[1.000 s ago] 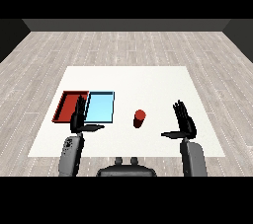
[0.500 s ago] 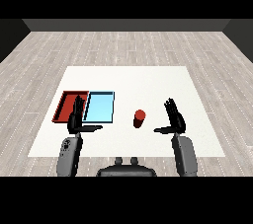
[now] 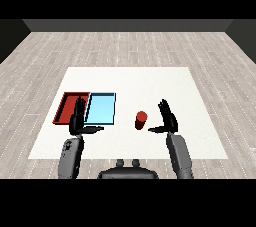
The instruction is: Pick the red can and put it in the red box
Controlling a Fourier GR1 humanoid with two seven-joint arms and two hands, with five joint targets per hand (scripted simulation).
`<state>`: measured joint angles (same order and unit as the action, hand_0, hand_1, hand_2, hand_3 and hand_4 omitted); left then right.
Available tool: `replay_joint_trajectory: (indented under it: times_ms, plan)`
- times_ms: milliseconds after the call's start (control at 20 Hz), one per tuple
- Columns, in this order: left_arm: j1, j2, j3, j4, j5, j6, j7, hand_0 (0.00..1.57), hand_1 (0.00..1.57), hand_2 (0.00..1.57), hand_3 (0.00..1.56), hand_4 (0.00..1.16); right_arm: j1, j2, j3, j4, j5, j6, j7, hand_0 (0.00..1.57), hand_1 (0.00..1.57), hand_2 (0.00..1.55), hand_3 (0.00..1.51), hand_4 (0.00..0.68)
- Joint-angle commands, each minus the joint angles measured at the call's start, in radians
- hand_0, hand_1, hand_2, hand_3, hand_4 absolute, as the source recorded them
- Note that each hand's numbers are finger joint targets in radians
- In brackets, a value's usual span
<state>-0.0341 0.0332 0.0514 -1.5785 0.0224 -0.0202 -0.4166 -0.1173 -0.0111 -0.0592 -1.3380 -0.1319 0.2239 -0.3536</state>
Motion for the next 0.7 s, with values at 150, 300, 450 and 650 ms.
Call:
replay_joint_trajectory:
  times_ms: [150,300,450,650]
  plan:
    - [-0.016,-0.005,-0.006,-0.007,0.028,-0.008,0.035,0.00,0.00,0.00,0.00,0.00,0.051,0.011,0.152,0.002,-0.019,-0.105,-0.055,0.00,0.00,0.00,0.00,0.000]
    - [-0.047,0.007,0.007,0.051,0.026,-0.022,-0.003,0.00,0.00,0.00,0.00,0.00,0.008,0.011,0.195,0.094,-0.072,-0.134,-0.107,0.00,0.00,0.00,0.00,0.000]
    - [0.057,0.028,0.018,-0.033,0.061,-0.069,-0.017,0.00,0.00,0.00,0.00,0.00,-0.054,0.011,0.176,0.095,-0.054,-0.162,-0.045,0.00,0.00,0.00,0.00,0.000]
    - [0.059,0.007,-0.010,-0.094,0.050,-0.038,0.046,0.00,0.00,0.00,0.00,0.00,-0.047,0.011,0.183,0.213,-0.048,-0.158,-0.171,0.00,0.00,0.00,0.00,0.000]
